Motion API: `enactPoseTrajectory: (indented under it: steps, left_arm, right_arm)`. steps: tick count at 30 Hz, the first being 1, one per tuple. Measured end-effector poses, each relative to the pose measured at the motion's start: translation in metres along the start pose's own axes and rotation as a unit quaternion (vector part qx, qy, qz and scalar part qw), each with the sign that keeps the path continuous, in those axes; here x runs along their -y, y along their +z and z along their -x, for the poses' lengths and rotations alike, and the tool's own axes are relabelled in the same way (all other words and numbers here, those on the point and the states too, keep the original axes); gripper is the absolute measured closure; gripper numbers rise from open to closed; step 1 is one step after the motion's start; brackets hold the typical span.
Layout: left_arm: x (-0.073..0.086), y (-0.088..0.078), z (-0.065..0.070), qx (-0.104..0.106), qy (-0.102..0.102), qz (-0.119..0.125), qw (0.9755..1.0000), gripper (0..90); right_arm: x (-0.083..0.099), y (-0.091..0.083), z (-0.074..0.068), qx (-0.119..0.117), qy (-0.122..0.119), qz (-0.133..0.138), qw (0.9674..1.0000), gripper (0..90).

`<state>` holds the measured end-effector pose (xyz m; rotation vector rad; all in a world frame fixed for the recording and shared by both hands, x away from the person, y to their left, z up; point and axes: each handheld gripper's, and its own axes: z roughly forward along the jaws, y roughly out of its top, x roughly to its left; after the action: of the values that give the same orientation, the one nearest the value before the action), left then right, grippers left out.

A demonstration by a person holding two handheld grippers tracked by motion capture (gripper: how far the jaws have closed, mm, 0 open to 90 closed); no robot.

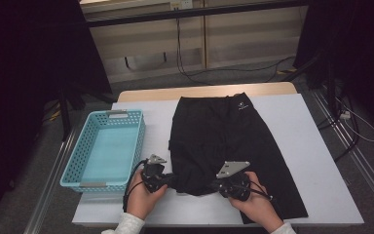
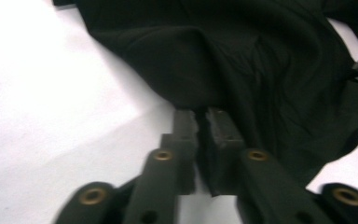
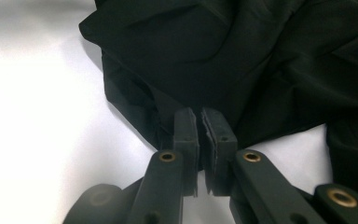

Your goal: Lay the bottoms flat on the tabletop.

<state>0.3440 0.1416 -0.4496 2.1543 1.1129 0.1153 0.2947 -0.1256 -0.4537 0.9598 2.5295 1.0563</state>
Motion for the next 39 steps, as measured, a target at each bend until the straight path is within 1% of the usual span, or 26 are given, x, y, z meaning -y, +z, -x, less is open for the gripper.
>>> enactPoseTrajectory:
  steps: [1,2,4,5,8,9,10,11,12,13,16,17,23,26,27,28,30,32,34,35,36,37,38,39]
  left_arm:
    - [0.000,0.000,0.000,0.007,-0.009,-0.002,0.9999,87.3]
    - [0.000,0.000,0.001,0.009,-0.012,-0.003,0.9999,89.4]
    - [-0.001,-0.001,0.002,0.006,-0.013,-0.007,0.9999,90.0]
    - [-0.001,-0.002,0.002,0.008,-0.013,-0.013,0.9998,90.0]
    - [-0.001,-0.003,0.003,0.008,-0.016,-0.018,0.9997,90.0]
    - [-0.001,-0.006,0.003,0.010,-0.015,-0.027,0.9995,90.0]
    - [-0.001,-0.006,0.003,0.010,-0.015,-0.027,0.9995,90.0]
    - [-0.002,-0.009,0.004,0.013,-0.020,-0.026,0.9994,90.0]
    - [-0.002,-0.011,0.004,0.014,-0.017,-0.028,0.9994,90.0]
    - [-0.002,-0.013,0.005,0.015,-0.020,-0.026,0.9993,90.0]
    - [-0.001,-0.017,0.005,0.019,-0.022,-0.025,0.9993,90.0]
    - [0.001,-0.021,0.005,0.018,-0.024,-0.023,0.9993,90.0]
    - [0.005,-0.032,0.003,0.018,-0.031,-0.017,0.9992,90.0]
    - [0.006,-0.036,0.001,0.020,-0.037,-0.013,0.9990,90.0]
    - [0.006,-0.036,0.001,0.020,-0.037,-0.013,0.9990,90.0]
    - [0.006,-0.037,0.000,0.021,-0.039,-0.011,0.9990,90.0]
    - [0.006,-0.037,0.000,0.021,-0.041,-0.006,0.9989,90.0]
    - [0.005,-0.037,0.000,0.021,-0.044,-0.007,0.9988,90.0]
    - [0.005,-0.036,0.000,0.021,-0.043,-0.008,0.9988,90.0]
    - [0.005,-0.035,0.001,0.026,-0.042,-0.011,0.9987,90.0]
    - [0.004,-0.035,0.001,0.026,-0.043,-0.012,0.9987,90.0]
    - [0.004,-0.035,0.001,0.026,-0.044,-0.012,0.9986,90.0]
    - [0.003,-0.036,0.001,0.027,-0.044,-0.011,0.9986,90.0]
    - [0.002,-0.038,0.001,0.028,-0.045,-0.009,0.9985,90.0]
  right_arm:
    - [0.000,0.000,0.000,0.000,0.000,0.000,1.0000,85.0]
    - [0.000,0.000,0.000,0.001,0.000,0.000,1.0000,85.0]
    - [0.000,0.000,0.000,0.001,-0.001,0.001,1.0000,85.0]
    - [0.000,0.000,0.000,0.000,0.000,0.001,1.0000,85.0]
    - [0.000,-0.001,0.000,0.000,0.000,0.002,1.0000,85.0]
    - [-0.001,-0.001,-0.001,0.000,0.000,0.003,1.0000,85.0]
    - [-0.001,-0.002,0.000,-0.001,-0.001,0.004,1.0000,84.9]
    - [-0.001,-0.002,0.000,-0.001,0.000,0.005,1.0000,84.9]
    - [-0.002,-0.003,0.000,-0.002,0.000,0.006,1.0000,84.8]
    - [-0.002,-0.003,0.000,-0.003,0.001,0.006,1.0000,85.0]
    - [-0.004,-0.003,0.000,-0.003,0.002,0.010,0.9999,85.1]
    - [-0.004,-0.003,0.000,-0.004,0.002,0.010,0.9999,85.1]
    - [-0.008,-0.002,-0.002,-0.008,-0.002,0.012,0.9999,83.2]
    - [-0.010,-0.001,-0.005,-0.013,-0.005,0.013,0.9998,78.1]
    - [-0.010,-0.001,-0.005,-0.013,-0.005,0.013,0.9998,78.1]
    - [-0.012,0.001,-0.009,-0.019,-0.011,0.014,0.9997,72.0]
    - [-0.013,0.004,-0.012,-0.024,-0.014,0.013,0.9995,65.5]
    - [-0.014,0.005,-0.015,-0.027,-0.011,0.014,0.9995,59.1]
    - [-0.014,0.006,-0.016,-0.029,-0.008,0.016,0.9994,59.0]
    - [-0.014,0.007,-0.017,-0.033,-0.007,0.016,0.9993,55.6]
    - [-0.013,0.009,-0.018,-0.036,-0.008,0.010,0.9993,53.5]
    - [-0.012,0.011,-0.019,-0.043,-0.011,0.003,0.9990,52.0]
    - [-0.011,0.013,-0.020,-0.044,-0.014,-0.003,0.9989,50.6]
    - [-0.010,0.014,-0.022,-0.040,-0.024,0.000,0.9989,50.2]
